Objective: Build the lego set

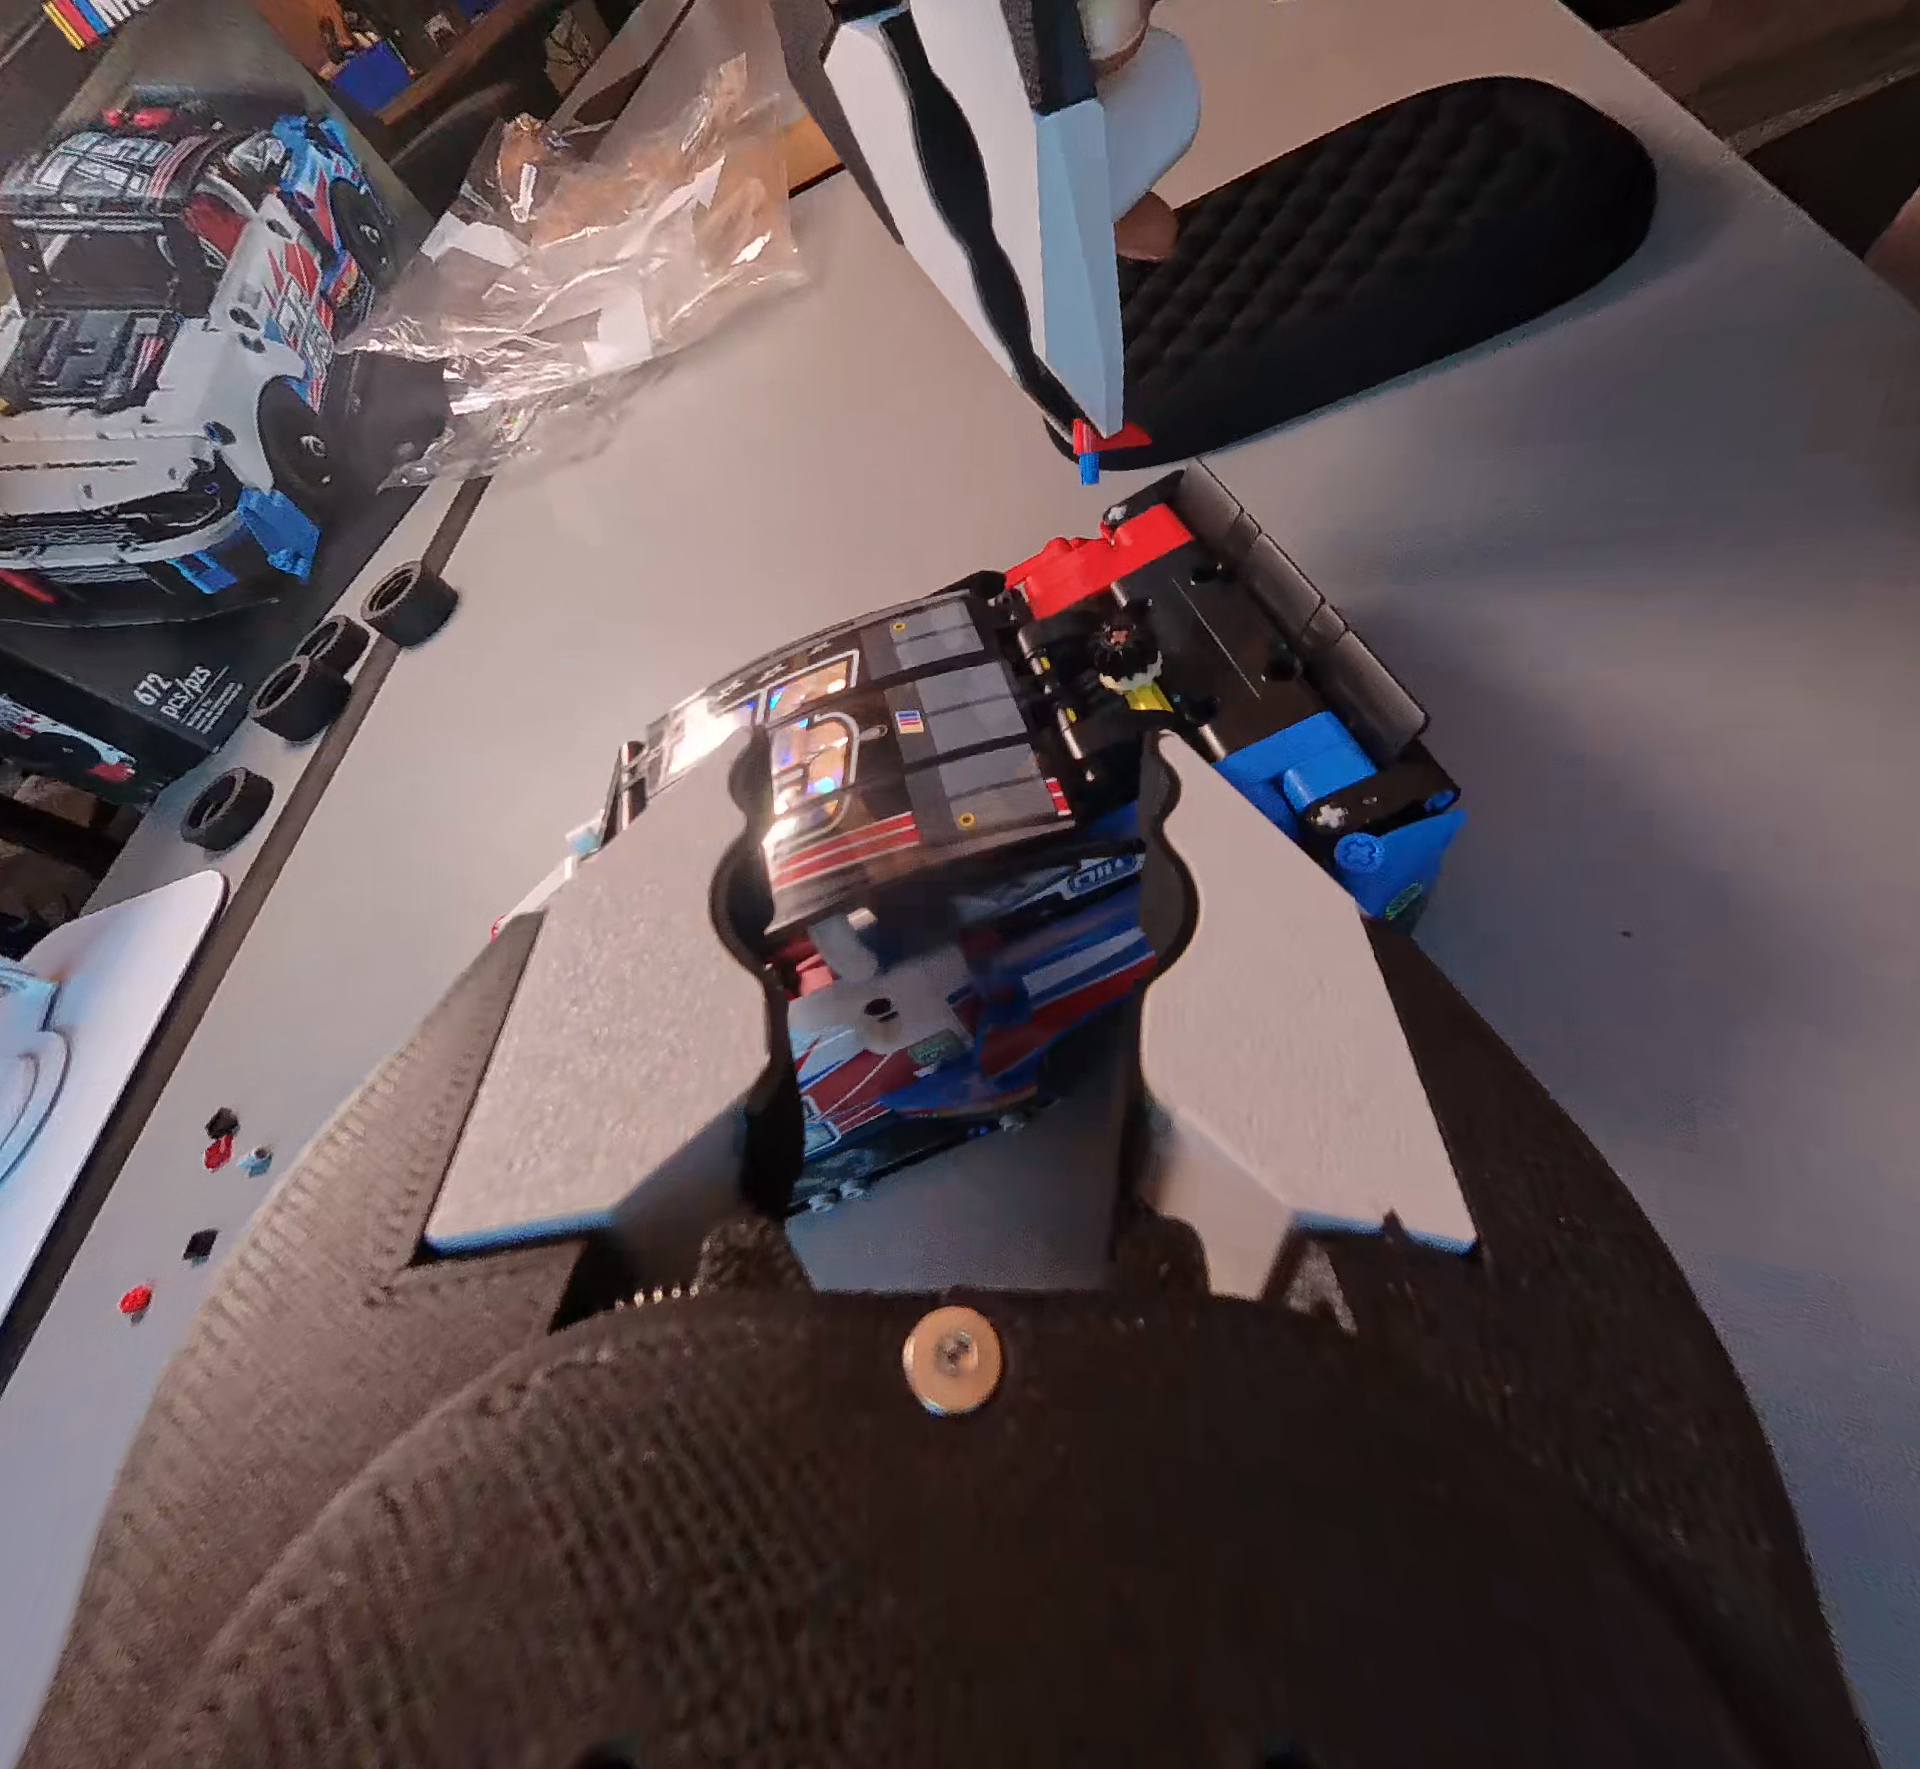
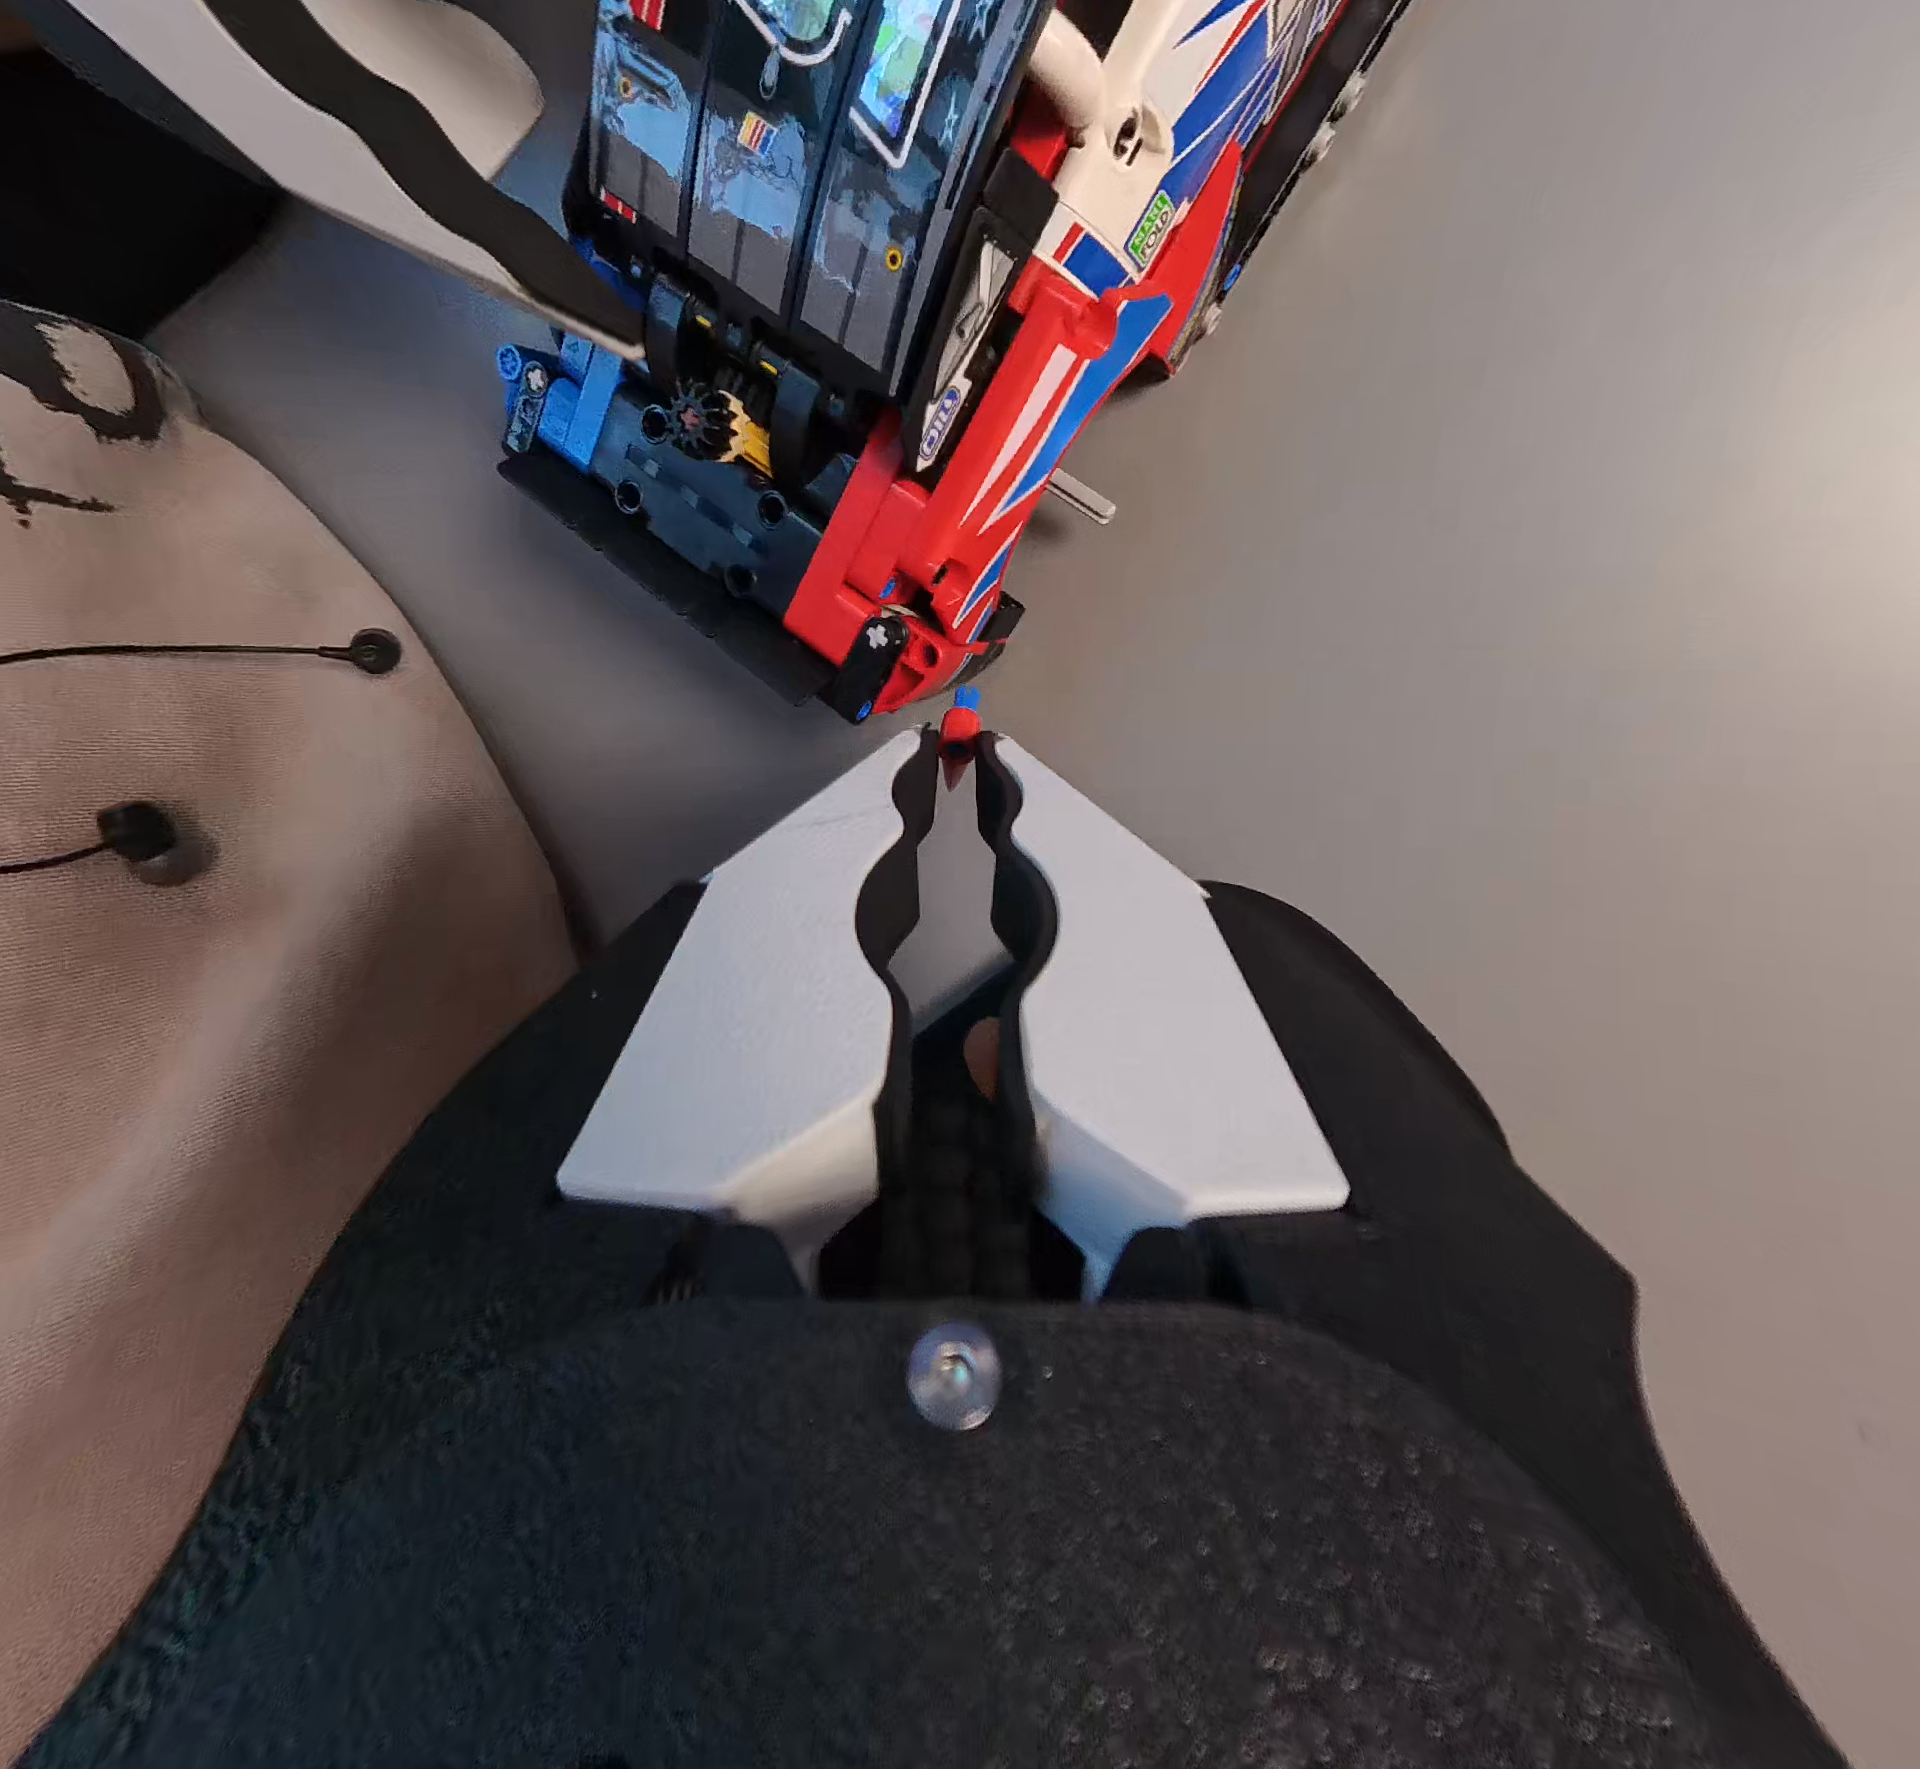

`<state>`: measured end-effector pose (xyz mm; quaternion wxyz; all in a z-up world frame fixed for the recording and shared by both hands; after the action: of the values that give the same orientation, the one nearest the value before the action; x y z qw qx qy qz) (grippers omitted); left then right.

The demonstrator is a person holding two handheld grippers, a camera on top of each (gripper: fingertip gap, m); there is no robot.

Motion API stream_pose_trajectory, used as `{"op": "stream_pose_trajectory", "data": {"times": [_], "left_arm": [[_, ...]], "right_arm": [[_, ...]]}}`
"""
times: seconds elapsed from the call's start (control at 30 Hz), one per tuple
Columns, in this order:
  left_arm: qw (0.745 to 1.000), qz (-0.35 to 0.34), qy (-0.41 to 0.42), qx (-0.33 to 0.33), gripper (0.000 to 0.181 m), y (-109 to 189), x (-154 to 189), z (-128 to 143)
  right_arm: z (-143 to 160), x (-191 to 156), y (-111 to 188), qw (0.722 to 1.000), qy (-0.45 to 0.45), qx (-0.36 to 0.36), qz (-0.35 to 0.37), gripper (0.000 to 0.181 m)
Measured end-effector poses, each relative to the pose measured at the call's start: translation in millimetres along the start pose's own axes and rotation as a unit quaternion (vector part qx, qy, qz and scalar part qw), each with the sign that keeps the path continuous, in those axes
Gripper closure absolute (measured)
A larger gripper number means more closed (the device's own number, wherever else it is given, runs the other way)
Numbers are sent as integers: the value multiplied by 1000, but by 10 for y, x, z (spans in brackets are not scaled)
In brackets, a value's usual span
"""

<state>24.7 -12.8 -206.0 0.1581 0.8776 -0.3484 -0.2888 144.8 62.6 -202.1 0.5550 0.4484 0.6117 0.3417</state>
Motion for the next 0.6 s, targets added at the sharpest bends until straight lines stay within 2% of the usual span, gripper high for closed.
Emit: {"op": "stream_pose_trajectory", "data": {"times": [0.2,0.6], "left_arm": [[1000,-1,7,-8,116,-133,65,-86],[1000,13,16,-21,121,10,-69,-134]], "right_arm": [[-26,-12,-18,998,-6,-53,-17,177],[-110,52,-1,996,-8,-90,-15,177]]}}
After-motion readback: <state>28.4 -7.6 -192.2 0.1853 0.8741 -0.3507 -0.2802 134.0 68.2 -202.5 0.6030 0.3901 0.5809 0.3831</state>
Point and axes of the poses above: each gripper's, where its closed fingertips meet, y back along the fingers, z out of its underside, x = y × z across the jaws, the point moved 4 cm from there along y, back along the fingers, and after that the axes turned 8 degrees about -x, right-handed, at the moved point
